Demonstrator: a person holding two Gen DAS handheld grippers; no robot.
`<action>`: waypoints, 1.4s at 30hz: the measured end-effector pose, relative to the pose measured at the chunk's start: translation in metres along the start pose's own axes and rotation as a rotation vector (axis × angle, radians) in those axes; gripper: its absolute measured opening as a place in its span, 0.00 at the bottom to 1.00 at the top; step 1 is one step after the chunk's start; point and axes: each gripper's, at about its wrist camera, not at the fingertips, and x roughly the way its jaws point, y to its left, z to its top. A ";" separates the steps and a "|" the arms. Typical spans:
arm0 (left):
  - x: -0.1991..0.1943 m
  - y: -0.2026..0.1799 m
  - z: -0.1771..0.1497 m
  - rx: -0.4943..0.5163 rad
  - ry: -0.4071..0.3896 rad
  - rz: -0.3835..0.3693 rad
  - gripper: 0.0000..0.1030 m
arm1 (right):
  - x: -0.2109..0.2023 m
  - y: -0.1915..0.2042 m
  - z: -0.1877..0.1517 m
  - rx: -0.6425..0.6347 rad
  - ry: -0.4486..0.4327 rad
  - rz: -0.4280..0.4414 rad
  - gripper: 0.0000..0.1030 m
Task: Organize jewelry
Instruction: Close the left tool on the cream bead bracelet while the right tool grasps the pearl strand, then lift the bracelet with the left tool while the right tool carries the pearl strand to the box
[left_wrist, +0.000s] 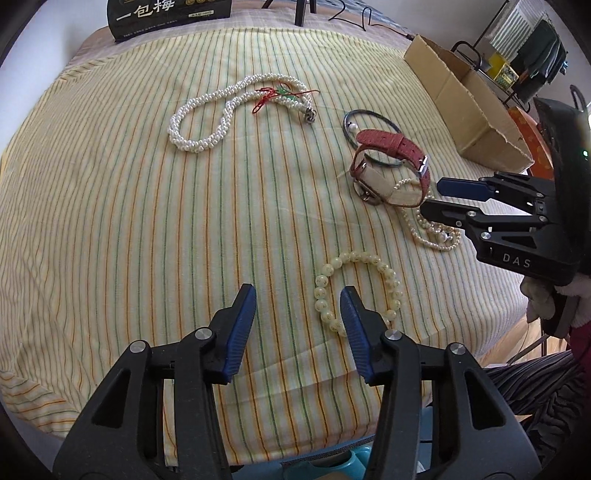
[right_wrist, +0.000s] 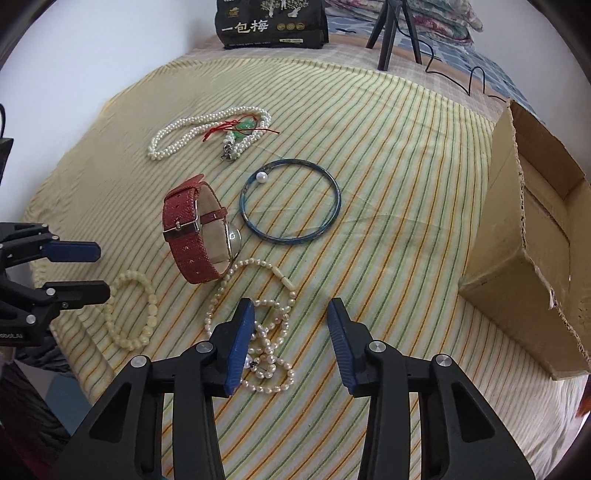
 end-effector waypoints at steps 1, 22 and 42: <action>0.003 0.000 0.000 -0.002 0.005 0.003 0.47 | 0.001 0.003 0.000 -0.015 0.000 -0.012 0.36; 0.015 -0.003 0.006 0.000 -0.007 0.030 0.06 | -0.003 0.011 0.006 -0.031 -0.037 0.072 0.06; -0.018 -0.017 0.011 0.017 -0.097 -0.013 0.05 | -0.040 -0.005 0.006 0.033 -0.154 0.095 0.05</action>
